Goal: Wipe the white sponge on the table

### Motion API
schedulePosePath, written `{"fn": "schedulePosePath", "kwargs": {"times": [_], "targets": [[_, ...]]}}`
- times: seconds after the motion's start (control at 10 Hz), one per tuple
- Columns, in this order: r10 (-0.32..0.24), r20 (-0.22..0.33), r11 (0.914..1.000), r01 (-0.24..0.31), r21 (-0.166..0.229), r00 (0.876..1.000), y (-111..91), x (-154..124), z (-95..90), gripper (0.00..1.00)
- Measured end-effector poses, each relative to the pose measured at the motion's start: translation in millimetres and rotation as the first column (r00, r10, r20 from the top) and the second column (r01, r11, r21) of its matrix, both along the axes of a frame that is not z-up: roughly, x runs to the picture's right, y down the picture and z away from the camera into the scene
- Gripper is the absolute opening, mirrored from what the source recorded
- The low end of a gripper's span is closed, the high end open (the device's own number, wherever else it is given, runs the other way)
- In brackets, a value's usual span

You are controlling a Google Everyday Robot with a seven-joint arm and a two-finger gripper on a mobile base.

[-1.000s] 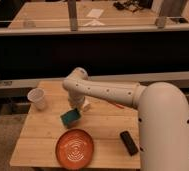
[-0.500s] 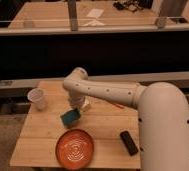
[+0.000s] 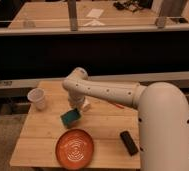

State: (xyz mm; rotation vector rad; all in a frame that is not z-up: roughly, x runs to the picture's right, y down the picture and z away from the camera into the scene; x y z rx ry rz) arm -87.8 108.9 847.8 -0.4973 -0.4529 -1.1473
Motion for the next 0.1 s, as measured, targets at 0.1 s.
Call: {"fn": "schedulePosePath", "kwargs": {"times": [0.1], "targets": [[0.000, 0.000, 1.0000, 0.000, -0.002, 1.000, 1.0, 0.1, 0.7, 0.04]]}}
